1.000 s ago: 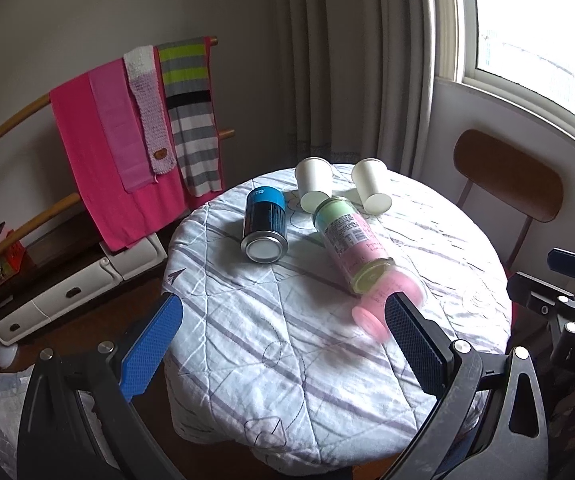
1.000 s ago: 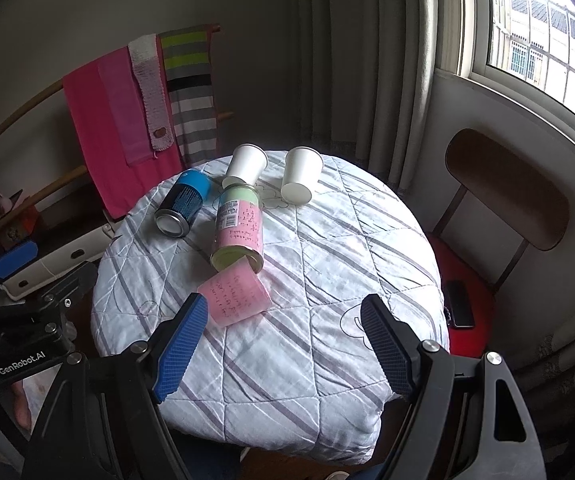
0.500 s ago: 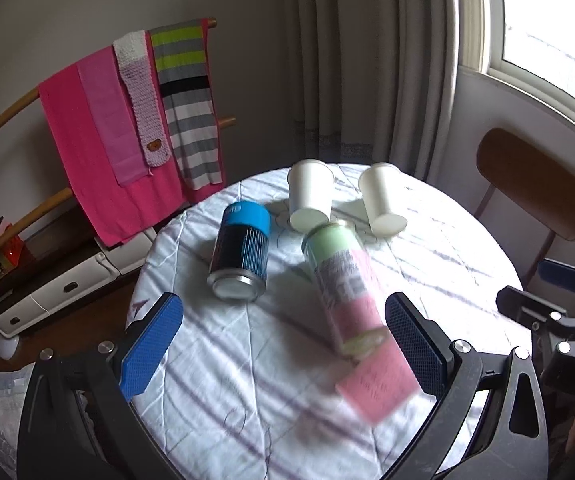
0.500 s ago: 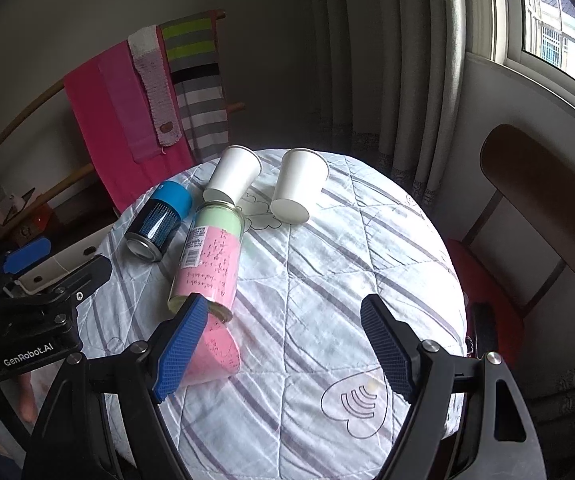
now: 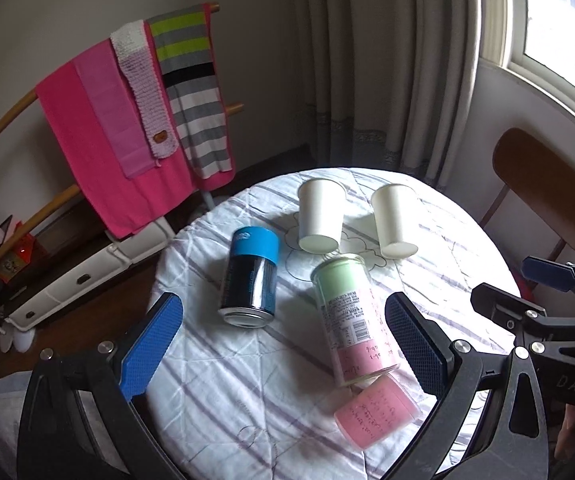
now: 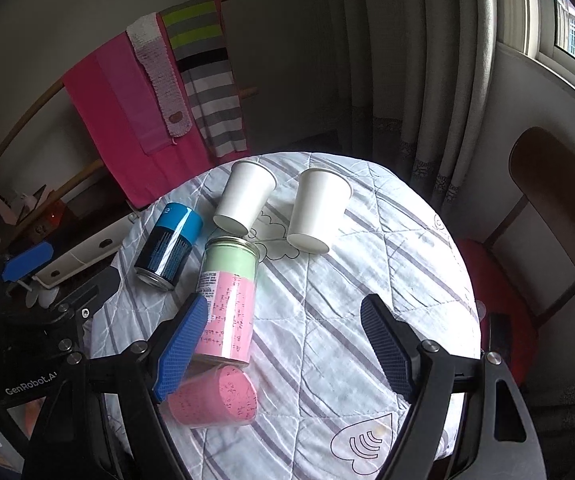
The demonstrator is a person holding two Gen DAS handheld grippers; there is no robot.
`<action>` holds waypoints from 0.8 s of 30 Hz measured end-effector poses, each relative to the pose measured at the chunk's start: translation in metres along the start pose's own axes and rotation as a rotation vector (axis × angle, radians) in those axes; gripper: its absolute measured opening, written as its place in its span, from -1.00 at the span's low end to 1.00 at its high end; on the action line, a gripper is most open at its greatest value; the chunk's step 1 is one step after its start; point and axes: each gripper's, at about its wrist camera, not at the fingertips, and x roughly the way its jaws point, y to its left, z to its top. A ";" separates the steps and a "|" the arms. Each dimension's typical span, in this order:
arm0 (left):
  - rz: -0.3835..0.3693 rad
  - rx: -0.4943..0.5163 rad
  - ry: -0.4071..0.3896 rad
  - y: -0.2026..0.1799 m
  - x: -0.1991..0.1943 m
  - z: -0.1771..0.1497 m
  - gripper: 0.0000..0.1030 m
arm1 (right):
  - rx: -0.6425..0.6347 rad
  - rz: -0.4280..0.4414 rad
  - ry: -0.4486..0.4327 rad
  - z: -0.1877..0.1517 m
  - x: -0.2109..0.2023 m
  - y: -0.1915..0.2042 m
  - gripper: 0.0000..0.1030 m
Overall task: Flip cup upright
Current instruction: 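Move the left tool toward the upside-down white paper cups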
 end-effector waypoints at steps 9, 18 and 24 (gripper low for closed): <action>0.012 -0.034 0.120 0.012 -0.044 0.047 0.99 | 0.046 0.033 0.084 0.046 -0.036 0.008 0.56; -0.055 -0.015 0.227 0.037 -0.028 0.086 0.99 | 0.091 -0.012 0.207 0.083 -0.029 0.022 0.56; -0.125 0.025 0.271 0.060 0.000 0.109 0.99 | 0.156 -0.086 0.251 0.101 -0.013 0.037 0.56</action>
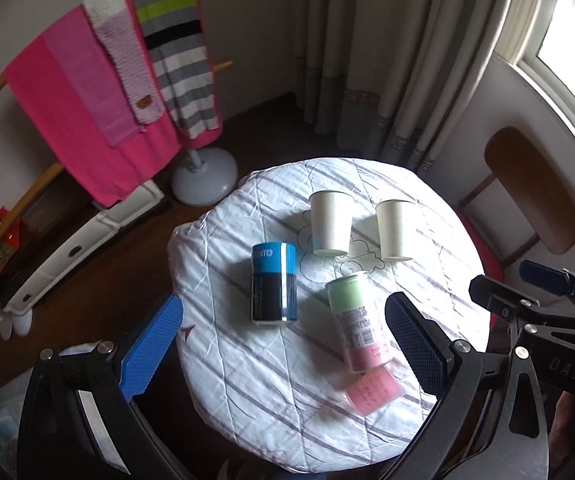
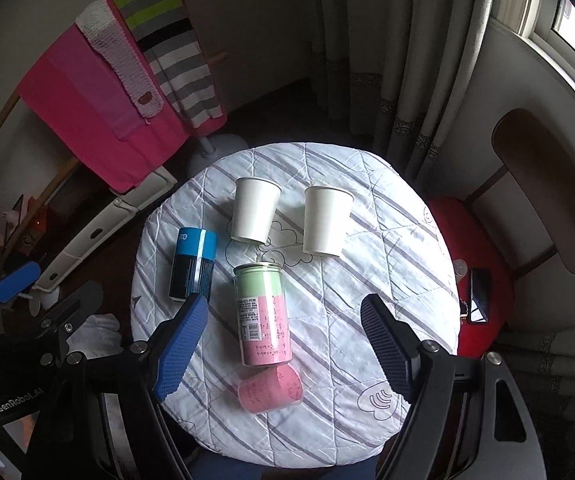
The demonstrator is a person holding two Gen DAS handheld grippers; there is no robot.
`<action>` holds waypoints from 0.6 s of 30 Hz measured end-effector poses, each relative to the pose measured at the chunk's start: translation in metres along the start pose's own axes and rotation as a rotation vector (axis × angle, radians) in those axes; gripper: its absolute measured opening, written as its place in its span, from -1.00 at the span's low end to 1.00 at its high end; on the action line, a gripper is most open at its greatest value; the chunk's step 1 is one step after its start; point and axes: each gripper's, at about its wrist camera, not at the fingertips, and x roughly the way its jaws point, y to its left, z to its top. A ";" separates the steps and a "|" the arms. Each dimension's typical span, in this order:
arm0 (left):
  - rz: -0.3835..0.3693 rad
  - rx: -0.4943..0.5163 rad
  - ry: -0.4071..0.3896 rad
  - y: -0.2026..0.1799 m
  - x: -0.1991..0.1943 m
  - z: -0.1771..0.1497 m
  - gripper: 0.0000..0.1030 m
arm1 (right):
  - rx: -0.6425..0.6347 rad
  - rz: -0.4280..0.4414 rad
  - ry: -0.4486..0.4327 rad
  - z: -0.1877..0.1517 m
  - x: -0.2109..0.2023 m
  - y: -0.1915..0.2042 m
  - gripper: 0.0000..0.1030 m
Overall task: Flip cup upright
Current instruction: 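Move the left tool toward the upside-down white paper cups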
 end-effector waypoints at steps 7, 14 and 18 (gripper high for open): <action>-0.088 0.063 0.077 0.000 0.033 0.025 0.99 | 0.123 -0.050 0.013 0.013 0.009 -0.003 0.56; -0.099 0.059 0.193 -0.010 0.090 0.046 0.99 | 0.201 -0.096 0.061 0.018 0.022 -0.023 0.56; -0.111 0.052 0.259 -0.020 0.123 0.056 0.99 | 0.218 -0.103 0.094 0.025 0.038 -0.035 0.56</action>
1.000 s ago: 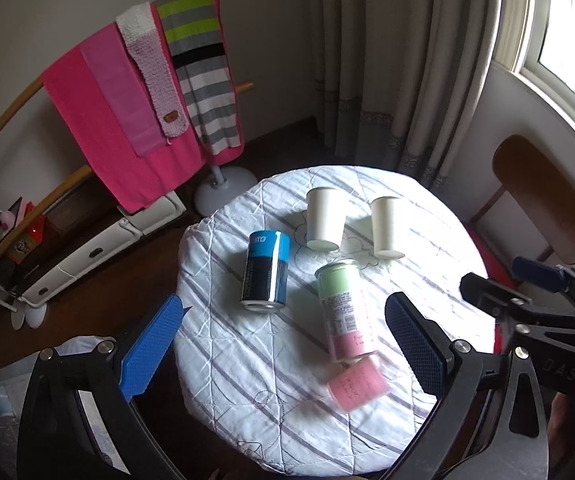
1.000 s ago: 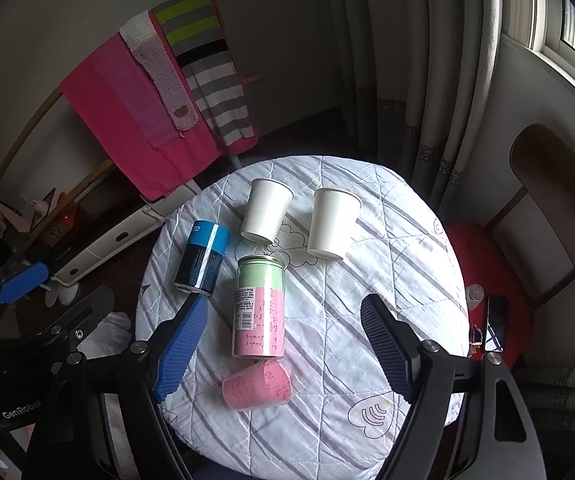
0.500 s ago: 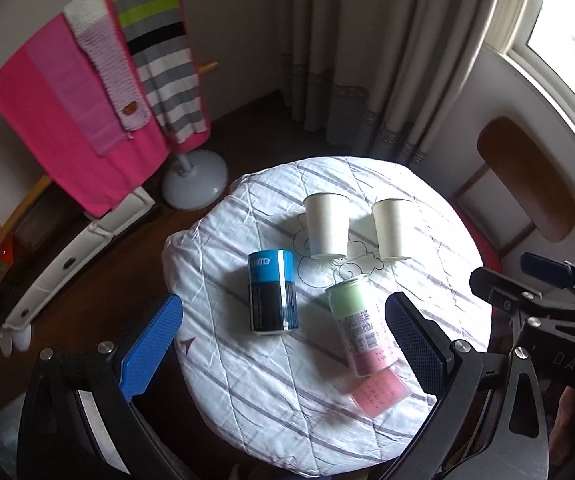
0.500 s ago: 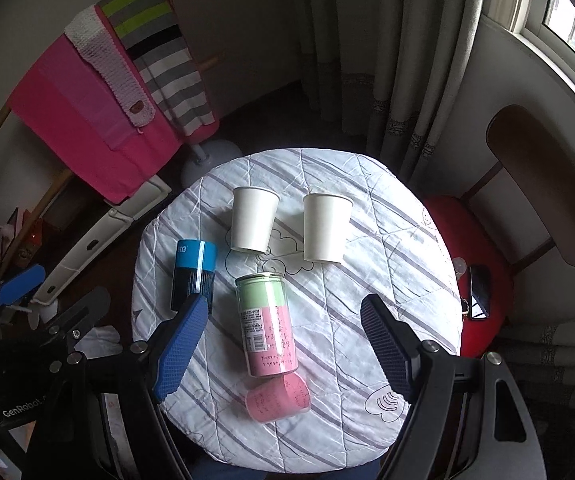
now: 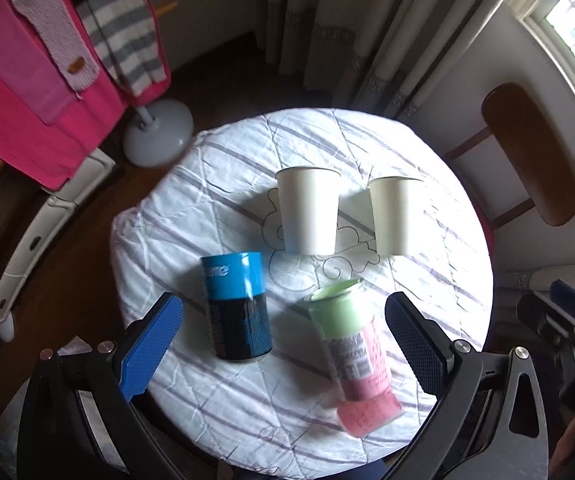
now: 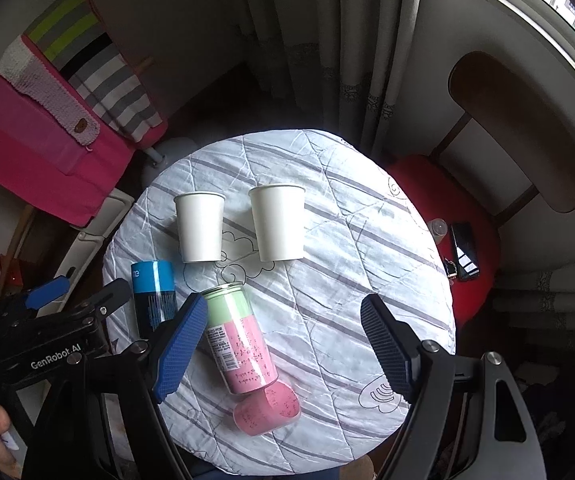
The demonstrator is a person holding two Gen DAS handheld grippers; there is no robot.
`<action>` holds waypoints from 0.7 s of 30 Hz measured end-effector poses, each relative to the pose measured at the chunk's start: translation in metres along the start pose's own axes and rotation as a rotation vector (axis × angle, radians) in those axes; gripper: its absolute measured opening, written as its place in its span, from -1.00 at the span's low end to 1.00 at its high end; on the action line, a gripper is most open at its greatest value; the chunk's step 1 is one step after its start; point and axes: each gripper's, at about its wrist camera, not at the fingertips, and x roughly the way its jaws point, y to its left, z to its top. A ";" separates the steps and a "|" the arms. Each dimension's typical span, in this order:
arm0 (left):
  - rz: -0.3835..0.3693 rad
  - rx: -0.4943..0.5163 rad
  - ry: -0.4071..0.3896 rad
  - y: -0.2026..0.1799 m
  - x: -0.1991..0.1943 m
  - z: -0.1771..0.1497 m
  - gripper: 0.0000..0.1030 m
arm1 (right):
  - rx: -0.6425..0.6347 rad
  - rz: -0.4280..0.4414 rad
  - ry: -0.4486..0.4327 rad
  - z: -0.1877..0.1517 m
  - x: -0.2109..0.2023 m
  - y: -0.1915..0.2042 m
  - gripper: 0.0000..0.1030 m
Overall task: Flip cup upright
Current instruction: 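Move the left tool toward the upside-down white paper cups, then close the left gripper around a white paper cup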
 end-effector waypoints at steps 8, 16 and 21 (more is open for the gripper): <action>0.028 0.022 0.147 -0.020 0.077 0.042 0.99 | -0.015 0.026 0.070 0.024 0.047 -0.016 0.56; 0.057 -0.013 0.218 -0.026 0.129 0.067 0.97 | -0.034 0.057 0.112 0.043 0.076 -0.025 0.56; 0.071 -0.014 0.262 -0.028 0.155 0.079 0.95 | -0.029 0.067 0.116 0.051 0.086 -0.034 0.56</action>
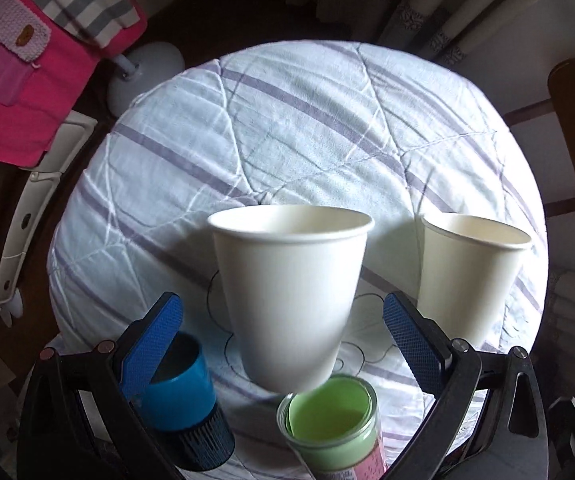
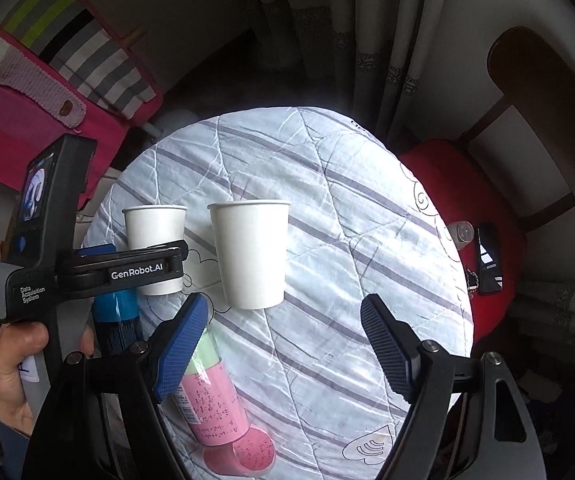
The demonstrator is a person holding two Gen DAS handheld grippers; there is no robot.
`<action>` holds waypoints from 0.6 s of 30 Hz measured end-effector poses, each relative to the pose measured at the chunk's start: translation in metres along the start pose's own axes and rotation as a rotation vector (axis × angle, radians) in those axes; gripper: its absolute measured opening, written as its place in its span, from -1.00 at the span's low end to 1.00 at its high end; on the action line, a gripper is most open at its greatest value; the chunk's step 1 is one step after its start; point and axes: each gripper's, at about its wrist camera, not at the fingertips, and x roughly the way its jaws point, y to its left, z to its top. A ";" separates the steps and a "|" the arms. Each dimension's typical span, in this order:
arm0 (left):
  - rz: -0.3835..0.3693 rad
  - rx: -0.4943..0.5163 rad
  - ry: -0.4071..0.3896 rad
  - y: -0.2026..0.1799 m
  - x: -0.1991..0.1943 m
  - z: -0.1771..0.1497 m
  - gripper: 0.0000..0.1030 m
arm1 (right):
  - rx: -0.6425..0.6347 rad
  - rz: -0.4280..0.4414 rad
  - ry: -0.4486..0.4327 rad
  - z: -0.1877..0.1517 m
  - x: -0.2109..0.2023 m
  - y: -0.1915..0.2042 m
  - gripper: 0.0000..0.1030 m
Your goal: Flip cup upright
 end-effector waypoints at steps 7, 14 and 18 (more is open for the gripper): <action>0.002 -0.007 0.027 0.001 0.013 0.010 0.54 | 0.016 -0.002 0.027 0.003 0.010 -0.014 0.56; 0.003 0.005 0.019 0.000 0.011 0.010 0.25 | 0.046 -0.007 0.032 -0.005 0.009 -0.024 0.56; -0.006 -0.010 0.005 0.009 -0.003 0.004 0.24 | 0.059 -0.012 0.017 -0.013 0.001 -0.027 0.56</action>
